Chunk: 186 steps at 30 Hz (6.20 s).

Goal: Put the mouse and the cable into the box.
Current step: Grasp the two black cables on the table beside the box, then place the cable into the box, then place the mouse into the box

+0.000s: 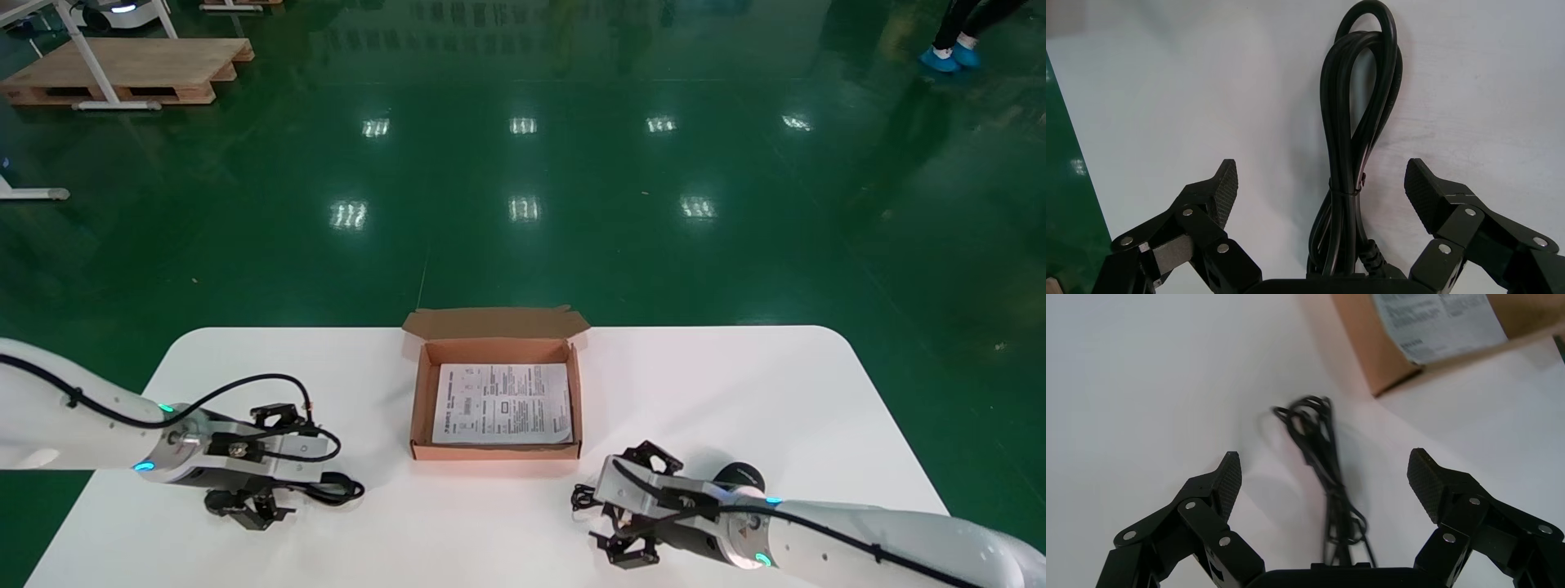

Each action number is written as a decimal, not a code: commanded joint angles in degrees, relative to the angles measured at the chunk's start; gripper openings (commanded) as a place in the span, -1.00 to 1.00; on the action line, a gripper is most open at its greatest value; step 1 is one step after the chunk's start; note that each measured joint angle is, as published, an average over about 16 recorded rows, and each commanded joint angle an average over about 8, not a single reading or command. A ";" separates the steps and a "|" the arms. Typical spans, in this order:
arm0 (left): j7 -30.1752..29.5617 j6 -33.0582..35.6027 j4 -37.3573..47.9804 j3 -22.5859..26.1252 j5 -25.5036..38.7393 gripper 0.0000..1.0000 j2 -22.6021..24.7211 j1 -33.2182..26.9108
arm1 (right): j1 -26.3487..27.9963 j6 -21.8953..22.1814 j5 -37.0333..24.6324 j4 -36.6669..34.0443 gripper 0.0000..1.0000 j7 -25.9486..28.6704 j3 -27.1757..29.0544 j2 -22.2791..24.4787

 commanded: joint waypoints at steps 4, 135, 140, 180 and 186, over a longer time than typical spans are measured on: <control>0.27 -0.06 0.38 -0.03 -0.08 1.00 0.11 -0.11 | 1.38 0.38 -0.15 -3.61 1.00 -1.34 -0.07 -1.08; 36.92 -22.36 1.87 -2.08 -22.58 -1.00 14.64 3.66 | 18.08 11.63 10.66 -12.28 -1.00 0.64 12.97 3.87; 37.03 -23.24 2.09 -0.02 -24.56 -0.87 14.62 3.51 | 18.08 11.63 10.66 -12.28 -1.00 0.64 12.97 3.87; 24.08 -31.18 7.88 -4.26 -31.40 1.00 8.26 -2.00 | 16.58 10.07 11.14 -9.18 -1.00 -1.90 12.54 4.09; 18.54 -33.33 8.78 -6.89 -33.95 1.00 2.50 -4.14 | 16.31 9.94 10.67 -8.78 -1.00 -2.48 11.92 3.11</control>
